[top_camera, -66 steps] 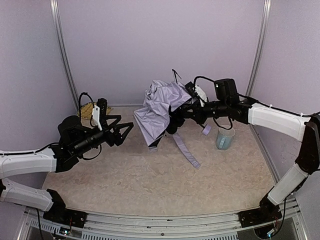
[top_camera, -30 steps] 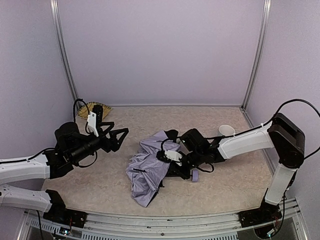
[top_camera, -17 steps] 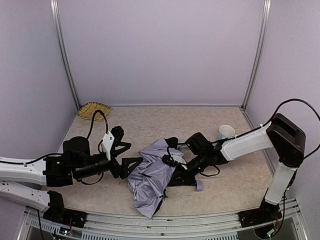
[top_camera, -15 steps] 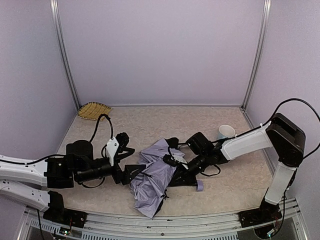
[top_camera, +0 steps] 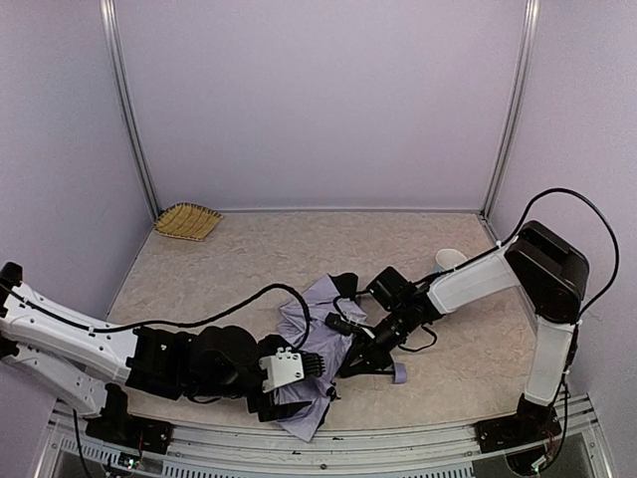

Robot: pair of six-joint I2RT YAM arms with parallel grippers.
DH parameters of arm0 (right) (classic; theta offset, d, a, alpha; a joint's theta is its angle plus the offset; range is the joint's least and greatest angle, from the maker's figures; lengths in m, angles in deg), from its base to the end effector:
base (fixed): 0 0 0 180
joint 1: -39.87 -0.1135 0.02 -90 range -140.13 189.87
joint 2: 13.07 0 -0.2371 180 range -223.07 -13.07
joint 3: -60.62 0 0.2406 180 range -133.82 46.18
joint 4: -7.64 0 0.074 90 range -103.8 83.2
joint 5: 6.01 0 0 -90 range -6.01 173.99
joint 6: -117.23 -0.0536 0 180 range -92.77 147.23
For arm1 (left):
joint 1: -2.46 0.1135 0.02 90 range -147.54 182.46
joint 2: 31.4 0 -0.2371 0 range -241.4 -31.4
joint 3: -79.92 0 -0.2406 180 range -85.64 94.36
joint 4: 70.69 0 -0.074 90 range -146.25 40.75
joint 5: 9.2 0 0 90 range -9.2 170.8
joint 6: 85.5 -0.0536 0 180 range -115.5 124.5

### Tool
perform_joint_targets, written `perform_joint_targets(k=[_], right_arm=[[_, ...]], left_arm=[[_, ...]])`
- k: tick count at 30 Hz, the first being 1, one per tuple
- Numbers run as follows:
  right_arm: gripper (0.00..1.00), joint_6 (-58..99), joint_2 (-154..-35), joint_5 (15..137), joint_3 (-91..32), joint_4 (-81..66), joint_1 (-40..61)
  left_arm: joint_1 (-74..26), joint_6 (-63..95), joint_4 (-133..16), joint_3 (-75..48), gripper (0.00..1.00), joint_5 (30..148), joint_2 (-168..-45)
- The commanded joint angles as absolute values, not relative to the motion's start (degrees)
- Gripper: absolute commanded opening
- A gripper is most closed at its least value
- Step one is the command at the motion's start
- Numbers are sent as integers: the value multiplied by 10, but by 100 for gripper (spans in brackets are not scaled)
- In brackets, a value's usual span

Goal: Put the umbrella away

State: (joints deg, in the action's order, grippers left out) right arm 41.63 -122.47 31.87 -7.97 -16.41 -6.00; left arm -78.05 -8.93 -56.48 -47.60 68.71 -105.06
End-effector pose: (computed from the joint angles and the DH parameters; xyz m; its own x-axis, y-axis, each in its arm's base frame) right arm 0.1968 0.2636 0.0831 -0.4429 -0.6758 -0.5892 -0.8098 0.0194 0.5864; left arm 0.0574 -0.2750 0.1809 0.1246 0.6322 -0.7648 0.9329 0.1879 0.3073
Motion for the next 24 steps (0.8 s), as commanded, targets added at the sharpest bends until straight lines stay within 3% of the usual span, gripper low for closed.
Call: perform_joint_targets(k=[1, 10, 15, 21, 24], right_arm=[[0, 447, -1264, 328, -99, -234, -57], [0, 415, -1221, 278, -99, -234, -58], [0, 391, -1208, 281, -70, -203, -58], [37, 356, -1168, 316, -52, -202, -44], [47, 312, -1130, 331, -48, -203, -25]], left_arm=[[-778, -199, -553, -460, 92, 619, -1089], [-657, -183, -514, -389, 88, 666, -1232], [-620, -151, -461, -336, 82, 760, -1320], [-581, -143, -383, -278, 69, 895, -1382], [-540, -125, -369, -266, 64, 944, -1398]])
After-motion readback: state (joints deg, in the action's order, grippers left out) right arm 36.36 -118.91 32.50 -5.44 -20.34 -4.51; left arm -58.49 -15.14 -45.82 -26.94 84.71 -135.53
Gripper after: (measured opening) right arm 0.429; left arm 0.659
